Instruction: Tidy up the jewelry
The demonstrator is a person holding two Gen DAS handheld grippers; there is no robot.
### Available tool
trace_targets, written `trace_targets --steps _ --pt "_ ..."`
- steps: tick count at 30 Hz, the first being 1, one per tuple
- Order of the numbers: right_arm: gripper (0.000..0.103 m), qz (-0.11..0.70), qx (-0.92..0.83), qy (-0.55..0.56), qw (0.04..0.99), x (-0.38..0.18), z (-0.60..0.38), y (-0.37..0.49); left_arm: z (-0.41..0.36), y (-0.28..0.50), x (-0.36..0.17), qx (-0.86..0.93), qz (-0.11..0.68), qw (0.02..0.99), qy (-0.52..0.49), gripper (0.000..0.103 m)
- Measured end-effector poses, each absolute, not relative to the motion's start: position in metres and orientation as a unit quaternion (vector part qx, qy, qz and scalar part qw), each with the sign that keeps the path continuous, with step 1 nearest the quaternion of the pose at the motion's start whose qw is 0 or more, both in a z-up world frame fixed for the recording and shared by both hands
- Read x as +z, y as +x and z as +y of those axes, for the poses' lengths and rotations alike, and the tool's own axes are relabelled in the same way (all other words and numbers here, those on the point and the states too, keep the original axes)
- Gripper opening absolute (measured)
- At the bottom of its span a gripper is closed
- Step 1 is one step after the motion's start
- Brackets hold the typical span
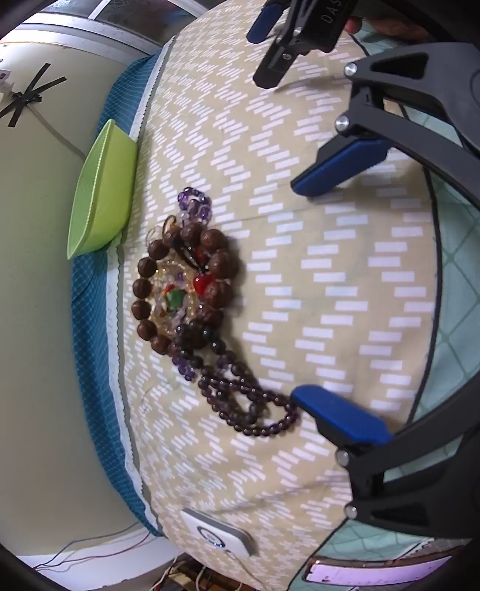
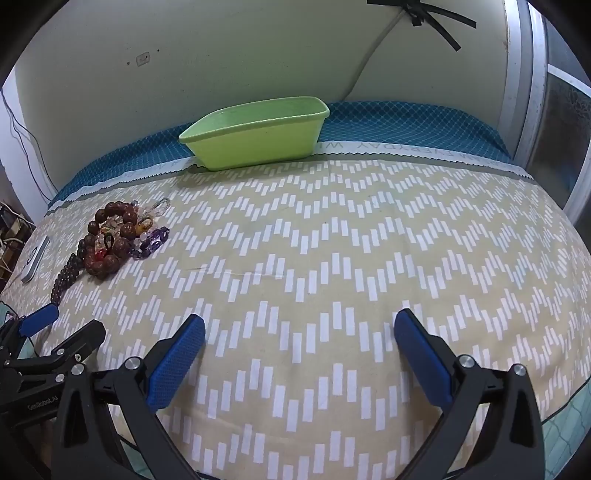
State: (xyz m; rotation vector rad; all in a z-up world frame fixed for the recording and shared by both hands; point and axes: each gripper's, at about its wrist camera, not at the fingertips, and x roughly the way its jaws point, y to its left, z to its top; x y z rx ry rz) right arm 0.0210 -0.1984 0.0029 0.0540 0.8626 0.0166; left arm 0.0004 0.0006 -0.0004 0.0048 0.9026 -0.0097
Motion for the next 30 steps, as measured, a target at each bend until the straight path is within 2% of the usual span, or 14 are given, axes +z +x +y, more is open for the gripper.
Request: trace_targets --steps 30 --pt "0.086 0.429 -0.008 -0.004 0.903 -0.004 -0.188 0.03 0.001 0.0 0.0 -0.005 0.436 0.9 0.002 0.099"
